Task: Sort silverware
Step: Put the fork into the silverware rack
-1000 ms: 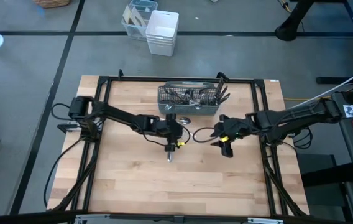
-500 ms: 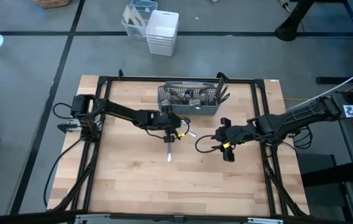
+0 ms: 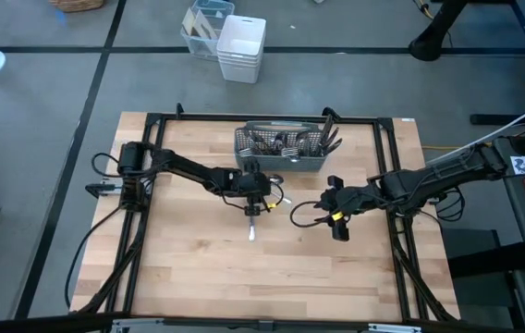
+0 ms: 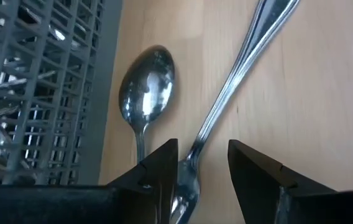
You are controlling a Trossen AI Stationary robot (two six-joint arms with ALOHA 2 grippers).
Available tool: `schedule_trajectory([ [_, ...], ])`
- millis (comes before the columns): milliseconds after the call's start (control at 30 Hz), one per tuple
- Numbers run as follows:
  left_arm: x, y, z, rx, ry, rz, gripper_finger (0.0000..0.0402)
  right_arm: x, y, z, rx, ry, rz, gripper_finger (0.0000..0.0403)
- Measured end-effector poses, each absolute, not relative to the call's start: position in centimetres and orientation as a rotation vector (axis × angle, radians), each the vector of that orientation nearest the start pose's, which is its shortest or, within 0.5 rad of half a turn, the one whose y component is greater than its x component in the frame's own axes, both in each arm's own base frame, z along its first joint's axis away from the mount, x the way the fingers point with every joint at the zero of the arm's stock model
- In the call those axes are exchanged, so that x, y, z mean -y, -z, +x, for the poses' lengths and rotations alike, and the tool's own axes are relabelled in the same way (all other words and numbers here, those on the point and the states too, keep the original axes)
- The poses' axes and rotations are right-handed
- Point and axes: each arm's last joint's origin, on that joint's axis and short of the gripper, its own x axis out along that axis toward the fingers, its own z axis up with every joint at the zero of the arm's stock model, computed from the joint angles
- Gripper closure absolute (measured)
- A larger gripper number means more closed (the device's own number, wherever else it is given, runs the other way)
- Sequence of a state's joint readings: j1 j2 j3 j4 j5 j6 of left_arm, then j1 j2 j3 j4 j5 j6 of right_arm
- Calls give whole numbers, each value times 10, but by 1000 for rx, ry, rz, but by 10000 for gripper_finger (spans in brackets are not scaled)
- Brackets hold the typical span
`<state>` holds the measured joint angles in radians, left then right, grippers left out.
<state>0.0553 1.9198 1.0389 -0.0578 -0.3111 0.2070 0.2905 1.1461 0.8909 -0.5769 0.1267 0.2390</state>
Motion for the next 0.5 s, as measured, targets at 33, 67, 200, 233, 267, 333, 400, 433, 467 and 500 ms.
schedule_trajectory([
  [33, -30, -122, 368, -967, -244, 309, 269, -62, -269, 220, -828, -59, 54, 210],
  [67, -31, -122, 368, -971, -249, 303, 269, -62, -269, 220, -828, -60, 54, 210],
  [200, -39, -118, 368, -977, -280, 260, 269, -62, -269, 220, -829, -60, 54, 210],
  [233, -41, -118, 368, -975, -285, 244, 269, -62, -269, 220, -828, -60, 55, 210],
  [267, -43, -116, 368, -977, -286, 226, 269, -62, -269, 220, -828, -60, 55, 210],
  [333, -48, -116, 368, -977, -269, 188, 269, -62, -269, 220, -829, -60, 54, 210],
  [400, -52, -114, 367, -981, -245, 142, 275, -62, -269, 220, -829, -60, 54, 210],
  [433, -53, -113, 367, -984, -233, 123, 280, -62, -269, 220, -829, -60, 54, 210],
  [467, -54, -113, 366, -985, -225, 104, 286, -62, -269, 220, -829, -60, 54, 210],
  [500, -55, -112, 366, -986, -221, 85, 294, -62, -269, 220, -829, -60, 54, 210],
])
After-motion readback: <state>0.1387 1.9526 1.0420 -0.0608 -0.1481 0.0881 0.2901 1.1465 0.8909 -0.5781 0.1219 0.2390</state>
